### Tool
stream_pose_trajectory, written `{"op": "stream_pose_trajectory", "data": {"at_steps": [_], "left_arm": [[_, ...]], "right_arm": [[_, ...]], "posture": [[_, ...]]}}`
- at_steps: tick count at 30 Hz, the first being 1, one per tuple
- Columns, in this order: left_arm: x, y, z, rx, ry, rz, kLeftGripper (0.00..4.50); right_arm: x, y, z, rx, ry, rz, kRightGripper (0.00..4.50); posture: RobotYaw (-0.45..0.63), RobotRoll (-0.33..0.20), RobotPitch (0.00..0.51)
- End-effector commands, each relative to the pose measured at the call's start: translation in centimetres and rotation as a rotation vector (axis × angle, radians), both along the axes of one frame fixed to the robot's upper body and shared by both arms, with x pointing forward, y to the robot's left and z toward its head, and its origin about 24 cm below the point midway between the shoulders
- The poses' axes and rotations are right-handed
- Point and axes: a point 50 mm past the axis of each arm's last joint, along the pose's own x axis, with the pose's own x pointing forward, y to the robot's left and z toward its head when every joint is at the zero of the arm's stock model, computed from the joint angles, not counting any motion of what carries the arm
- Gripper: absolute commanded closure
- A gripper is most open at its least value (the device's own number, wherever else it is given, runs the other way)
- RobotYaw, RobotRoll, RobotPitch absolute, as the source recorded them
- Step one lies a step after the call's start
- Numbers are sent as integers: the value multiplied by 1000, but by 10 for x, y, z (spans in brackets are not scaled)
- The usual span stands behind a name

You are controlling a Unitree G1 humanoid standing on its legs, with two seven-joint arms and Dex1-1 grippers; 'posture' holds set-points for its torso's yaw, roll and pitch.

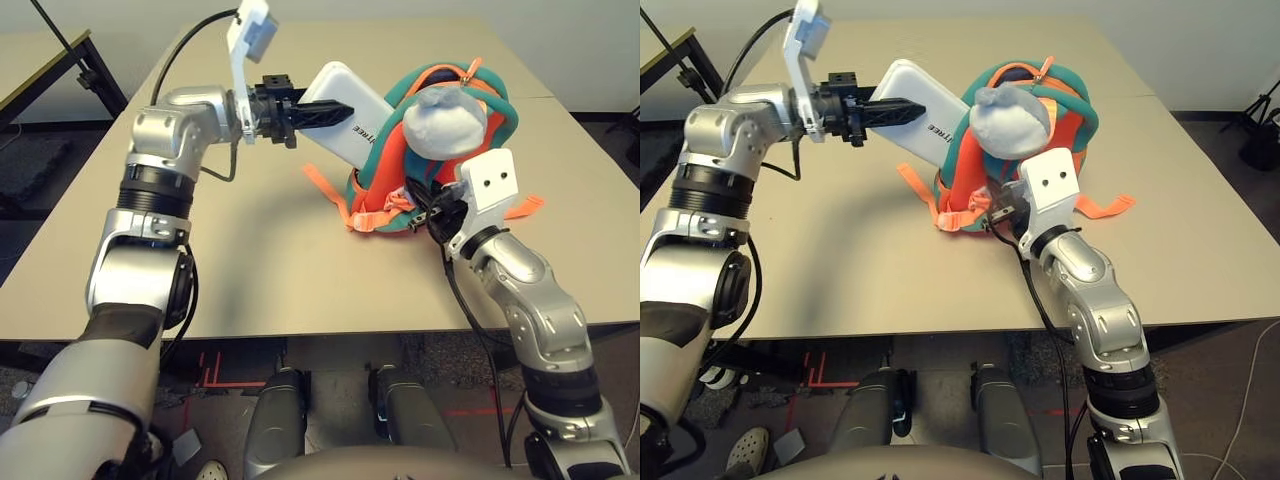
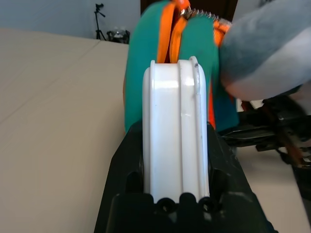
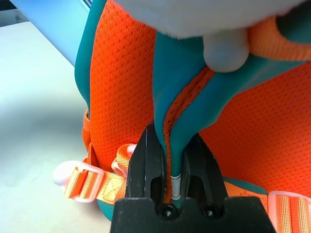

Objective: Put the pencil case into the backpack and zip it.

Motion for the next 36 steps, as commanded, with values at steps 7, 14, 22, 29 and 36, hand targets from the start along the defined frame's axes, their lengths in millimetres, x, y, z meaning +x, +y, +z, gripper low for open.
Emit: {"op": "stream_pose_trajectory", "data": {"at_steps": [7,14,22,29,36], "left_arm": [[10,4,8,-50,-66,110,1315],[0,28,27,-128,-90,171,0],[-20,44,20,-112,-60,211,0],[-31,47,13,-112,-31,224,629],[-34,49,10,-110,-21,229,3394]], "right_arm": [[2,8,-2,-18,0,45,4373],[2,10,-3,-21,7,59,4373],[2,12,-5,-23,16,75,4373],[3,14,-5,-22,20,84,4373],[4,13,-6,-25,20,86,4373]], "posture": [[-112,0,73],[-99,0,87],[-84,0,104],[-81,0,109],[-82,0,103]]}}
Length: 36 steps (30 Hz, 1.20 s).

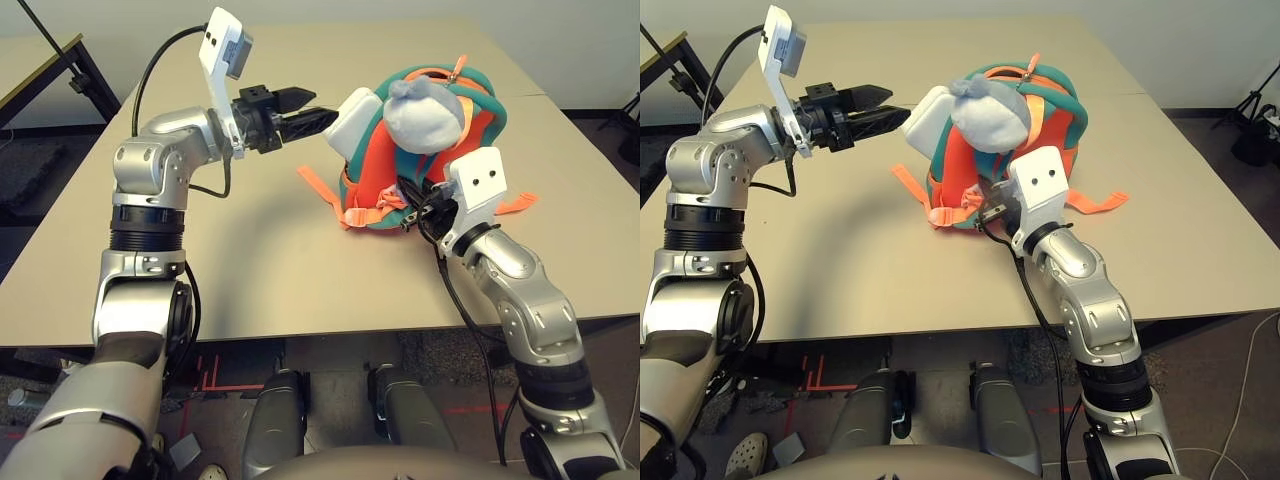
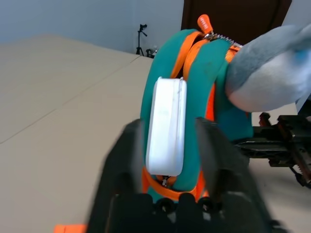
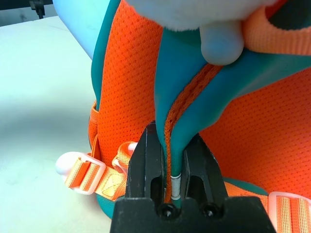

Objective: Put the pencil case into the backpack and zip it.

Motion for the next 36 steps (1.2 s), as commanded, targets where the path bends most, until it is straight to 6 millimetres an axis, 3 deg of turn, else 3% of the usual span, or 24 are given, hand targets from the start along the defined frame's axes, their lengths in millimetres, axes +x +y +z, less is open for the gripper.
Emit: {"op": "stream_pose_trajectory", "data": {"at_steps": [1,2,7,17,28,36], "left_arm": [[-2,5,-3,13,11,13,3762],[-2,5,-4,16,13,15,4015],[0,1,-9,18,30,4,4015],[28,-34,-37,46,82,-44,4015],[34,-51,-48,59,106,-87,4015],[42,-81,-71,103,141,-48,4015]], "right_arm": [[1,6,-5,-10,25,39,4373],[1,6,-5,-10,24,39,4373],[1,6,-5,-13,21,40,4373],[1,4,-3,-22,8,32,4373],[1,2,-3,-23,5,10,4373],[4,3,-1,-24,-5,13,4373]], "posture": [[-82,0,102],[-82,0,102],[-84,0,96],[-111,0,83],[-132,0,76],[-138,0,74]]}}
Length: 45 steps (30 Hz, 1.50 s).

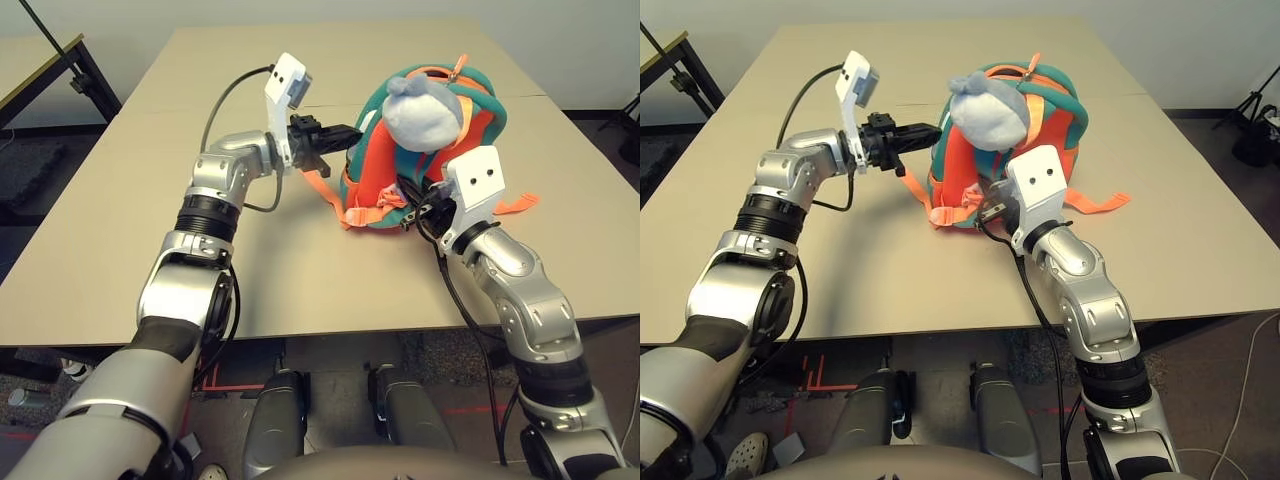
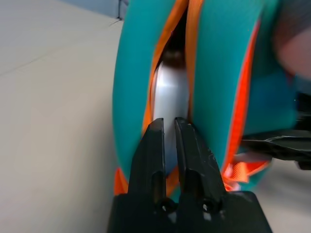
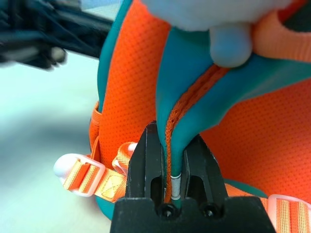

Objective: Put the pencil case into the backpack and zip it.

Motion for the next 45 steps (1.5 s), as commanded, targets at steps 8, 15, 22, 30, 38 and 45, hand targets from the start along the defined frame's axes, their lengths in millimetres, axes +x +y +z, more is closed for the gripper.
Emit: {"op": "stream_pose_trajectory", "data": {"at_steps": [8,15,22,30,38,45], "left_arm": [[0,-2,6,-40,-34,13,4197],[-19,25,35,-95,-78,-47,2288],[-39,41,62,-1,-156,-87,0],[-59,24,81,50,-219,-212,0],[-56,1,82,38,-265,-268,0],[-47,-15,82,23,-311,-288,0]], "right_arm": [[-1,6,-5,-4,14,18,4374],[0,8,-7,-1,22,27,4374],[2,9,-8,0,24,39,4374],[2,9,-9,-2,24,42,4374],[3,9,-9,-3,19,37,4374],[4,9,-8,-5,13,32,4374]], "posture": [[-136,0,85],[-119,0,87],[-107,0,90],[-113,0,87],[-126,0,79],[-135,0,69]]}}
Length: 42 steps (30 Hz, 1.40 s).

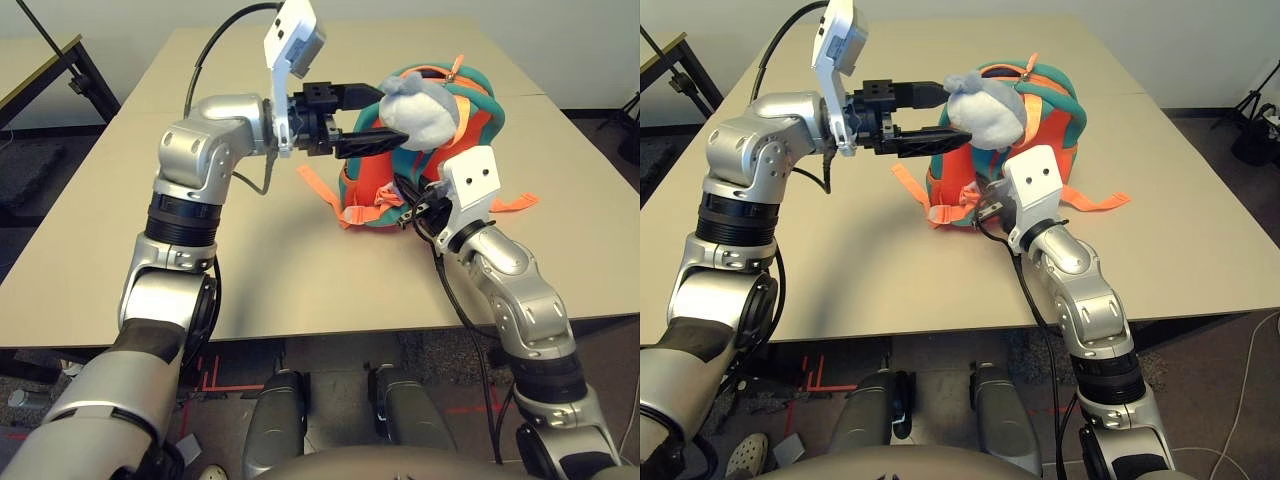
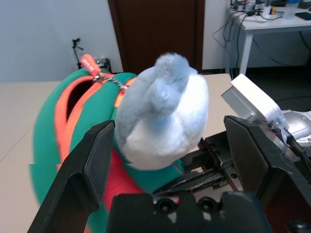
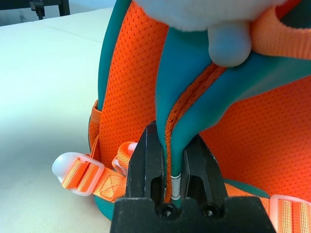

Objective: Put the pencil case into the backpack and zip it.

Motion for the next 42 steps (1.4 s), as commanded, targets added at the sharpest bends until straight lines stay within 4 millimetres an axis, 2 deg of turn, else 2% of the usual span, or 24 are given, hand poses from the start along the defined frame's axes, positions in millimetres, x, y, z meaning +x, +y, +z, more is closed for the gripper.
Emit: {"op": "stream_pose_trajectory", "data": {"at_steps": [1,7,9,11,18,21,25,31,35,42], "left_arm": [[6,-10,3,16,-37,7,0],[12,-17,-2,32,-27,21,0],[13,-18,-3,22,-14,21,370],[13,-18,-3,12,-2,24,972],[11,-18,-8,32,5,15,3617],[10,-17,-9,33,7,18,4196],[10,-14,-7,28,-2,34,4221],[9,2,12,-18,-43,83,4221],[8,28,29,-42,-75,151,4221],[2,71,41,-74,-67,269,4221]], "right_arm": [[1,5,-5,-8,19,26,4374],[1,5,-5,-7,16,23,4374],[0,5,-5,-7,16,23,4374],[0,5,-5,-7,15,23,4374],[0,6,-5,-7,17,28,4374],[0,7,-5,-8,19,32,4374],[-1,8,-6,-10,21,36,4374],[-1,10,-7,-11,25,40,4374],[0,11,-8,-10,25,45,4374],[2,13,-9,-9,26,58,4374]], "posture": [[-135,0,69],[-143,0,66],[-145,0,66],[-145,0,66],[-138,0,71],[-136,0,74],[-131,0,79],[-127,0,82],[-117,0,86],[-96,0,88]]}}
